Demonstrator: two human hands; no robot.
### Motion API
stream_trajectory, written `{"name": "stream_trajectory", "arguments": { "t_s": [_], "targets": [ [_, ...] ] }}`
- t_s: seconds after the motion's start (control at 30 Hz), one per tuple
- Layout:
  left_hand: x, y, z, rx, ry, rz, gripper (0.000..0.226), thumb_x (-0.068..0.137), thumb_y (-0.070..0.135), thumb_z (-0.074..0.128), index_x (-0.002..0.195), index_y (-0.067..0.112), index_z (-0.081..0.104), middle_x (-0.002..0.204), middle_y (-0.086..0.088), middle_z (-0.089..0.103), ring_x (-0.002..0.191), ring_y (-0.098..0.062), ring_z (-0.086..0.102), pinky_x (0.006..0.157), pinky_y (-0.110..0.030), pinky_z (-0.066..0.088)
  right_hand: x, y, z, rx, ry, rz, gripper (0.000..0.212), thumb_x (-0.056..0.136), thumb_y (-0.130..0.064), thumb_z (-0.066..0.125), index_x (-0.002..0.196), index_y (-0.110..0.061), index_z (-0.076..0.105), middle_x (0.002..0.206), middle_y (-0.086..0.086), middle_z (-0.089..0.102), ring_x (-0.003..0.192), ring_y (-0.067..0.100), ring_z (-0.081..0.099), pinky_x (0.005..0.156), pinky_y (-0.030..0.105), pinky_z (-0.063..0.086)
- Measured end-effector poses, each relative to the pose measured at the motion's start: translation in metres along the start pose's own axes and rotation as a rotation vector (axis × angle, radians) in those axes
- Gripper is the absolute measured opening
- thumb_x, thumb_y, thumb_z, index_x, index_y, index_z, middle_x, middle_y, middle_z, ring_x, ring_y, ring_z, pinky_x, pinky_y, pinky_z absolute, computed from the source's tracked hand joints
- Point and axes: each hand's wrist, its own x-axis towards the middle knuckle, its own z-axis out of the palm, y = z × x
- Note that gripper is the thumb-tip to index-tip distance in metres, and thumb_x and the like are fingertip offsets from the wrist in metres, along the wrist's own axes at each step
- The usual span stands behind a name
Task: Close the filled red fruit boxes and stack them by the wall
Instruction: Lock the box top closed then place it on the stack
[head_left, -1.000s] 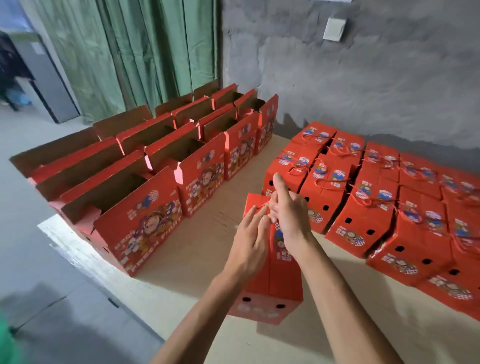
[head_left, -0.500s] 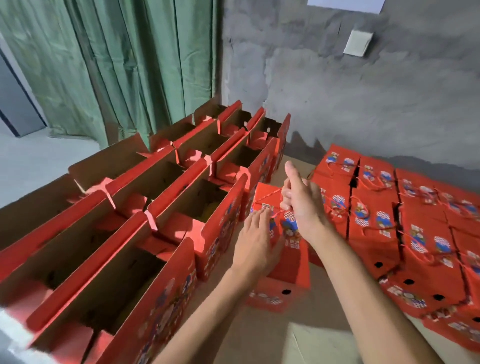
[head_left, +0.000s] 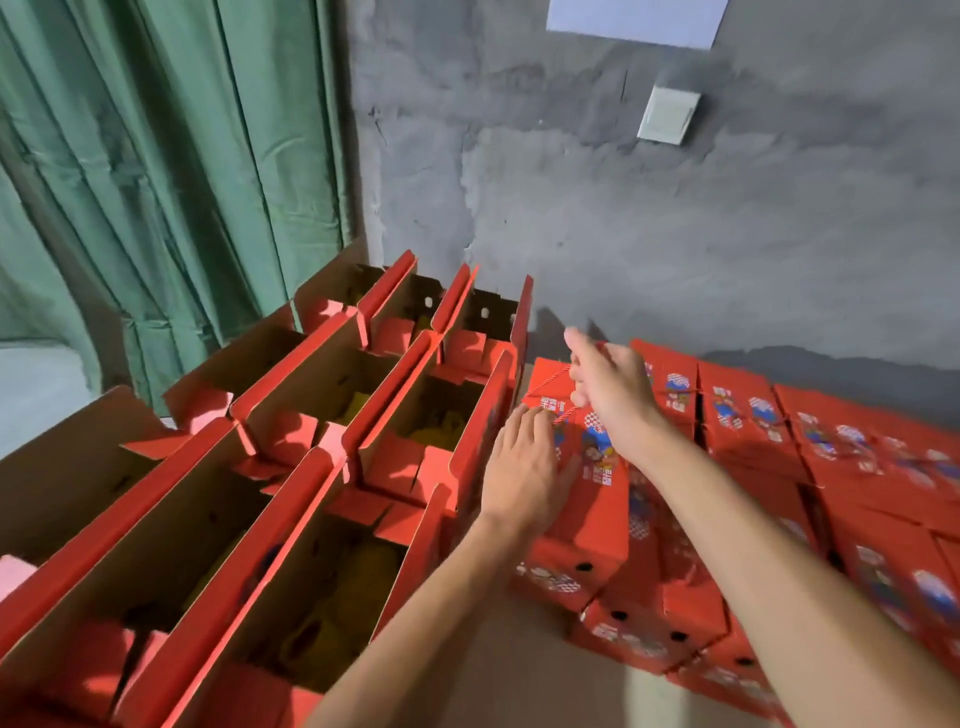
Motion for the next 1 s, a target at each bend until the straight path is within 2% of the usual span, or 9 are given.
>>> {"name": "stream_trajectory", "arguments": {
  "t_s": [0.17, 0.3, 0.37, 0.47, 0.57, 0.7, 0.87, 0.93, 1.0],
  "targets": [
    [0.091, -0.009, 0.034, 0.001, -0.019, 0.031, 0.054, 0.104, 0.047, 0.047, 0.139, 0.007, 0.045, 0.149, -0.013, 0.049, 0.147, -0.03, 0.033, 0.123, -0.039, 0.025, 0.091, 0.008, -0.007, -0.206, 0.094, -0.043, 0.041, 0.075, -0.056, 0.057, 0.062, -0.017, 0.054, 0.058, 0.003, 0.045, 0.058, 0.024, 0.044, 0.063, 0.047, 0.041],
    [0.16, -0.024, 0.068, 0.032, 0.002, 0.071, 0.054, 0.103, 0.048, 0.048, 0.136, 0.005, 0.046, 0.145, -0.014, 0.051, 0.143, -0.033, 0.038, 0.121, -0.042, 0.028, 0.158, 0.021, -0.009, -0.243, 0.121, -0.085, 0.045, 0.076, -0.055, 0.055, 0.07, -0.011, 0.059, 0.063, 0.005, 0.048, 0.056, 0.021, 0.047, 0.061, 0.039, 0.041],
    [0.19, -0.031, 0.086, 0.047, 0.004, 0.09, 0.055, 0.103, 0.049, 0.047, 0.136, 0.005, 0.047, 0.143, -0.013, 0.052, 0.142, -0.033, 0.04, 0.12, -0.042, 0.029, 0.188, 0.032, -0.011, -0.228, 0.145, -0.072, 0.052, 0.079, -0.05, 0.058, 0.076, 0.001, 0.061, 0.064, 0.005, 0.052, 0.057, 0.022, 0.048, 0.061, 0.038, 0.041],
    [0.229, -0.041, 0.113, 0.096, -0.039, 0.094, 0.055, 0.104, 0.052, 0.044, 0.137, 0.009, 0.045, 0.147, -0.009, 0.05, 0.145, -0.029, 0.037, 0.124, -0.045, 0.022, 0.23, 0.057, -0.015, -0.202, 0.174, -0.027, 0.046, 0.087, -0.038, 0.062, 0.09, 0.008, 0.067, 0.066, 0.004, 0.055, 0.057, 0.022, 0.052, 0.063, 0.04, 0.046],
    [0.26, -0.055, 0.125, 0.179, -0.119, 0.143, 0.059, 0.102, 0.056, 0.042, 0.145, 0.015, 0.042, 0.155, -0.003, 0.044, 0.152, -0.023, 0.023, 0.126, -0.053, 0.006, 0.263, 0.081, -0.021, -0.227, 0.213, -0.016, 0.038, 0.089, -0.035, 0.062, 0.083, 0.003, 0.066, 0.068, 0.005, 0.052, 0.063, 0.022, 0.053, 0.069, 0.045, 0.051],
    [0.279, -0.076, 0.107, 0.354, -0.192, 0.099, 0.082, 0.095, 0.072, 0.042, 0.153, 0.015, 0.032, 0.166, -0.008, 0.024, 0.156, -0.028, 0.011, 0.123, -0.063, 0.001, 0.291, 0.116, -0.034, -0.286, 0.236, -0.038, 0.016, 0.091, -0.024, 0.061, 0.079, -0.014, 0.062, 0.068, 0.008, 0.047, 0.064, 0.019, 0.044, 0.061, 0.036, 0.035],
    [0.254, -0.083, 0.067, 0.477, -0.171, -0.055, 0.082, 0.092, 0.052, 0.062, 0.153, 0.011, 0.024, 0.167, -0.016, 0.013, 0.155, -0.035, 0.008, 0.12, -0.063, 0.019, 0.293, 0.145, -0.027, -0.373, 0.225, -0.014, 0.024, 0.093, -0.022, 0.06, 0.078, -0.007, 0.069, 0.073, 0.009, 0.064, 0.074, 0.027, 0.062, 0.066, 0.033, 0.042],
    [0.23, -0.081, 0.053, 0.445, -0.168, -0.118, 0.08, 0.095, 0.045, 0.061, 0.155, 0.01, 0.02, 0.167, -0.017, 0.01, 0.155, -0.036, 0.009, 0.116, -0.058, 0.03, 0.277, 0.146, -0.026, -0.571, 0.257, 0.014, 0.029, 0.092, -0.031, 0.06, 0.08, -0.004, 0.065, 0.072, 0.01, 0.063, 0.078, 0.033, 0.064, 0.062, 0.034, 0.04],
    [0.196, -0.076, 0.045, 0.395, -0.171, -0.181, 0.077, 0.098, 0.038, 0.059, 0.156, 0.01, 0.017, 0.165, -0.017, 0.016, 0.151, -0.037, 0.02, 0.109, -0.053, 0.041, 0.251, 0.143, -0.028, -0.81, 0.299, 0.032, 0.031, 0.092, -0.036, 0.061, 0.087, -0.006, 0.067, 0.089, 0.017, 0.07, 0.091, 0.038, 0.067, 0.068, 0.037, 0.046]
  ]
}}
